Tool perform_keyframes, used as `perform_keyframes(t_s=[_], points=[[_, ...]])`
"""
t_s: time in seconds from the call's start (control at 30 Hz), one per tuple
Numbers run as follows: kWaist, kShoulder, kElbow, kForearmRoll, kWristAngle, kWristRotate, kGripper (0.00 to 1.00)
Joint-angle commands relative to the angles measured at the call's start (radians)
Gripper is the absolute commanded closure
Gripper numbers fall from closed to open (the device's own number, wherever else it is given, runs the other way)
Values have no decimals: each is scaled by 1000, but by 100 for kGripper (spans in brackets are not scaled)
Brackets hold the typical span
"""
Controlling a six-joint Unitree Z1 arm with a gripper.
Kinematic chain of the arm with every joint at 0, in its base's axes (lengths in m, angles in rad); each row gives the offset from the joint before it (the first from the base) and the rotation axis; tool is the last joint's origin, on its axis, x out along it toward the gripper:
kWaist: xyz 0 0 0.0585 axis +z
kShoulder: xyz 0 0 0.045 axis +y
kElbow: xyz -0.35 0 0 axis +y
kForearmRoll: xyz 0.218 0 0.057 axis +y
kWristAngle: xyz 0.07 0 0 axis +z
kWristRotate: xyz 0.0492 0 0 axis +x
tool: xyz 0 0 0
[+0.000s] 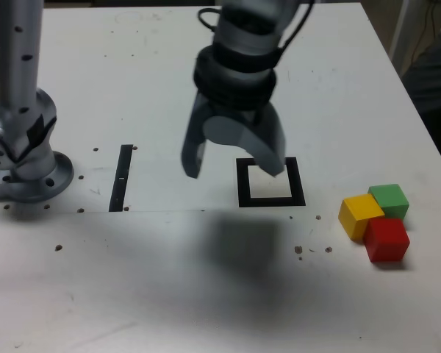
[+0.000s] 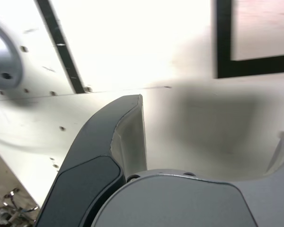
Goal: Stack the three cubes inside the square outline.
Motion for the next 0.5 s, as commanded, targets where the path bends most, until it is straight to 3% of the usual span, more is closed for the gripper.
perform_keyframes(t_s=[0.0,0.27,0.47], points=[[-2,33,-50,16,-2,-7,2],[-2,128,-249,76,-11,-40,2],[-2,205,-382,101,-58,-95,2]])
